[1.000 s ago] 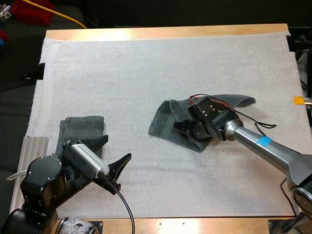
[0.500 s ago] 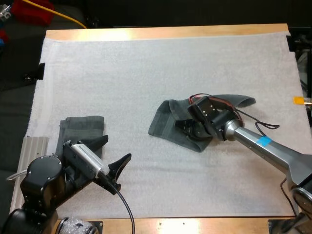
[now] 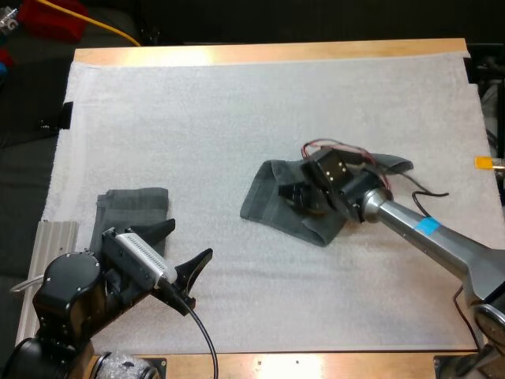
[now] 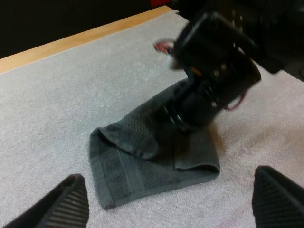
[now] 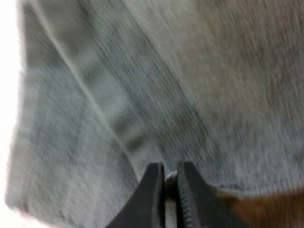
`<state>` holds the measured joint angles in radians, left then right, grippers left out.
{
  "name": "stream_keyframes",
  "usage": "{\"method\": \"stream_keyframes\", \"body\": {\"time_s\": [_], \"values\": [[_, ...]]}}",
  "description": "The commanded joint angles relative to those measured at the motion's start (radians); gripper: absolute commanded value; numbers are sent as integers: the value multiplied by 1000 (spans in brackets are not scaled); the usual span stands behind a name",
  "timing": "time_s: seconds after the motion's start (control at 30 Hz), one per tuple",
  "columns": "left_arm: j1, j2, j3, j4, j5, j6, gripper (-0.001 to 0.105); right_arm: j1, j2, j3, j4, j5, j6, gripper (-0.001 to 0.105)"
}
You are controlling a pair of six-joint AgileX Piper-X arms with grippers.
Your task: Pick towel from pile, fold and stack
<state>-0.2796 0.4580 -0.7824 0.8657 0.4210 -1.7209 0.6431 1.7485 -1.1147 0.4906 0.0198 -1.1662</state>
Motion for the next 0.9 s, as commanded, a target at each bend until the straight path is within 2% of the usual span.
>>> {"method": "stream_keyframes", "body": {"time_s": [0.0, 0.17, 0.37, 0.53, 0.7, 0.77, 0.87], "values": [[-5, 3, -6, -3, 1, -9, 69, -7, -9, -30, -16, 23, -33, 1], [-5, 3, -6, -3, 1, -9, 69, -55, -9, -121, -20, 90, -37, 1], [-5, 3, -6, -3, 1, -9, 69, -149, -9, -188, -43, 97, -41, 1], [-5, 3, -6, -3, 1, -9, 69, -203, -7, -194, -78, 53, -41, 1], [-5, 3, -6, -3, 1, -9, 69, -219, -5, -194, -184, 20, -41, 1], [-5, 3, -6, -3, 1, -9, 69, -219, -5, -194, -237, -7, -41, 5], [-5, 3, -6, -3, 1, -9, 69, -219, -5, -194, -316, -95, -41, 20]]}}
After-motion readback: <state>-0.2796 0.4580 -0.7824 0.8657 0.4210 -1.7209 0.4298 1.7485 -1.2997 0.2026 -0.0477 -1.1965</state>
